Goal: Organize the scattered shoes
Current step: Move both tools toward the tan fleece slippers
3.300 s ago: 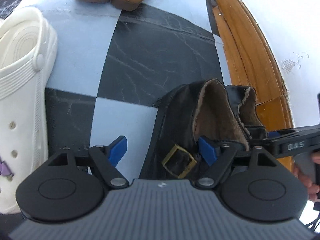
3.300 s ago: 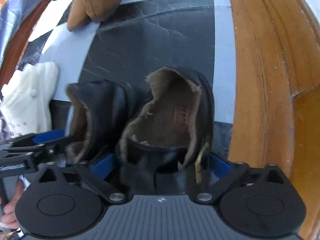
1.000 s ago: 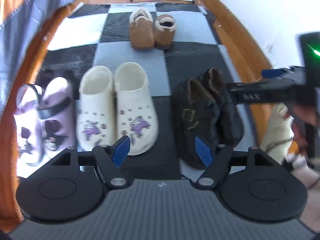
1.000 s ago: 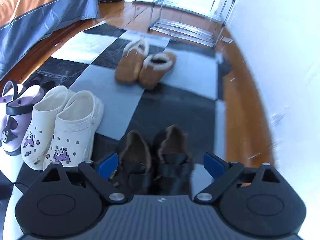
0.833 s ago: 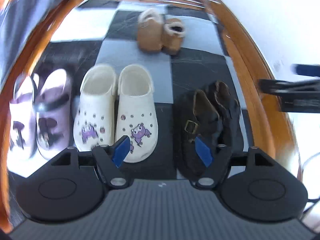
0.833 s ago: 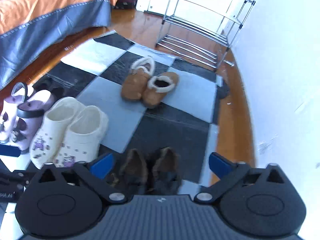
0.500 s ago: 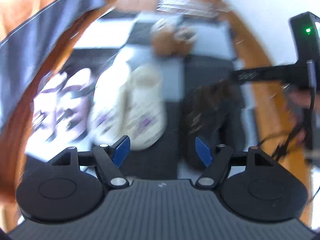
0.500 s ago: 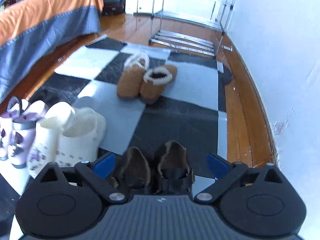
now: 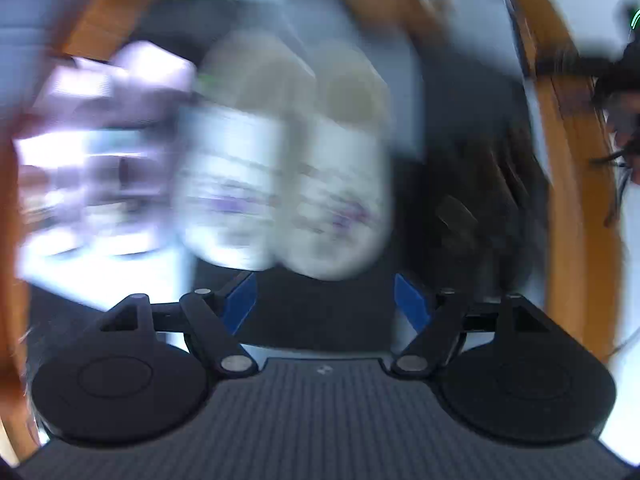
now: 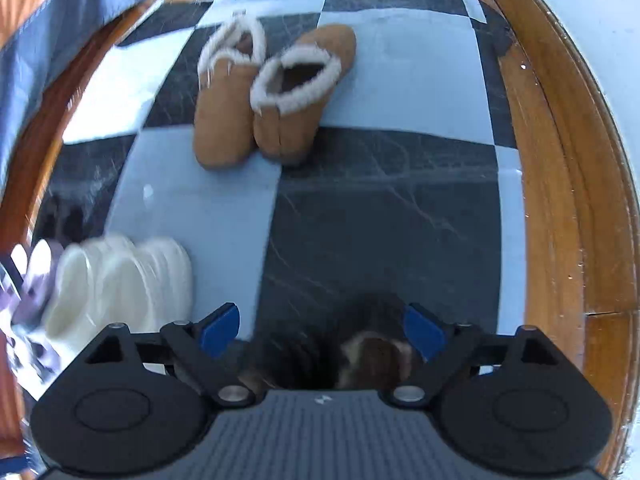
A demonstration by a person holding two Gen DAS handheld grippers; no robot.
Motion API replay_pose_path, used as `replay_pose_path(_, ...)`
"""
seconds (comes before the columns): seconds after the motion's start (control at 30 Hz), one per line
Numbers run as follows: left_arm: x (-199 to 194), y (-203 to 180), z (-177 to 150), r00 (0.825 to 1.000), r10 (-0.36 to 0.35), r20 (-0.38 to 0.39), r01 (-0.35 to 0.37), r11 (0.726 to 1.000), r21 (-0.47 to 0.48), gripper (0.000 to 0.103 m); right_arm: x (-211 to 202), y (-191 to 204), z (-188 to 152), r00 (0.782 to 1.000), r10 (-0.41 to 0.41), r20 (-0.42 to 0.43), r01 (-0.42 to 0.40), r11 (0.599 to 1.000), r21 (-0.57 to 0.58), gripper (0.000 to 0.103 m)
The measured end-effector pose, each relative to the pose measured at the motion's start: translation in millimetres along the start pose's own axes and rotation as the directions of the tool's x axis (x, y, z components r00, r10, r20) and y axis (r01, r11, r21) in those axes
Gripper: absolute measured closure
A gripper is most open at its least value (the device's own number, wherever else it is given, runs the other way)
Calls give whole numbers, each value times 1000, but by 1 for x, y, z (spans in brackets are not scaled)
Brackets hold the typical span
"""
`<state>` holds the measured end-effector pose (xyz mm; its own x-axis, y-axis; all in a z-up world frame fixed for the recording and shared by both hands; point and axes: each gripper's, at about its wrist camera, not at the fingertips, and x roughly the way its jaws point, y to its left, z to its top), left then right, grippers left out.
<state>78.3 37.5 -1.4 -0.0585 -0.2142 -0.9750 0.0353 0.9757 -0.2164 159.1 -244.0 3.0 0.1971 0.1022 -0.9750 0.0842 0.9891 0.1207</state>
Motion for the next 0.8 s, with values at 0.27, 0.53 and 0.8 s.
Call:
replay_pose_path(0.27, -45, -127, 145, 913, 358, 196, -404, 859, 315, 14, -51, -7, 43, 995, -71, -64, 60, 986, -156, 3)
replay_pose_path(0.53, -40, -152, 218, 933, 108, 344, -209, 939, 272, 16, -67, -60, 102, 989, -134, -68, 132, 991, -32, 4)
replay_pose_path(0.8, -28, -95, 276, 930, 186, 317, -247, 955, 164, 24, -49, -46, 121, 987, 111, 116, -119, 990, 69, 6)
